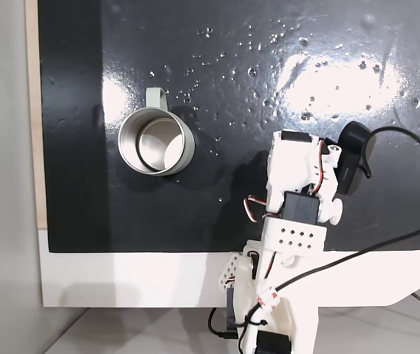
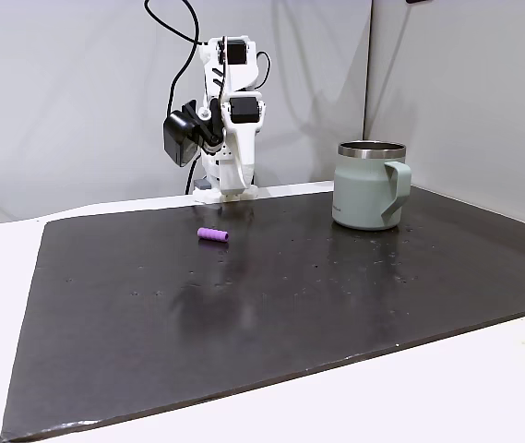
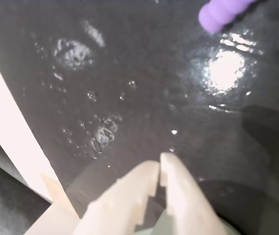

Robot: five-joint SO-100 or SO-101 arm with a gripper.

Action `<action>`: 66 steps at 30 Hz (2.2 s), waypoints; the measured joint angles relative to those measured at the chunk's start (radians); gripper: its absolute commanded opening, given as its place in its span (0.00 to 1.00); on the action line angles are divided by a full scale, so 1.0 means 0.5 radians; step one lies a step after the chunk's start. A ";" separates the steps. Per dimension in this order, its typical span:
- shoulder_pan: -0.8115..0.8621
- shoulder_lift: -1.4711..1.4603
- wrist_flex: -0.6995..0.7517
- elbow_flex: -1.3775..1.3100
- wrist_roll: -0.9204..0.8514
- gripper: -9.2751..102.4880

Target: Grasp a pengrip and put it in the cup.

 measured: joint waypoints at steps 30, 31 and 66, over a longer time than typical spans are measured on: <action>0.288 -1.197 0.632 -1.040 0.411 0.26; 0.301 -1.197 0.647 -1.040 0.411 0.27; 0.466 -1.641 0.669 -1.111 0.350 0.12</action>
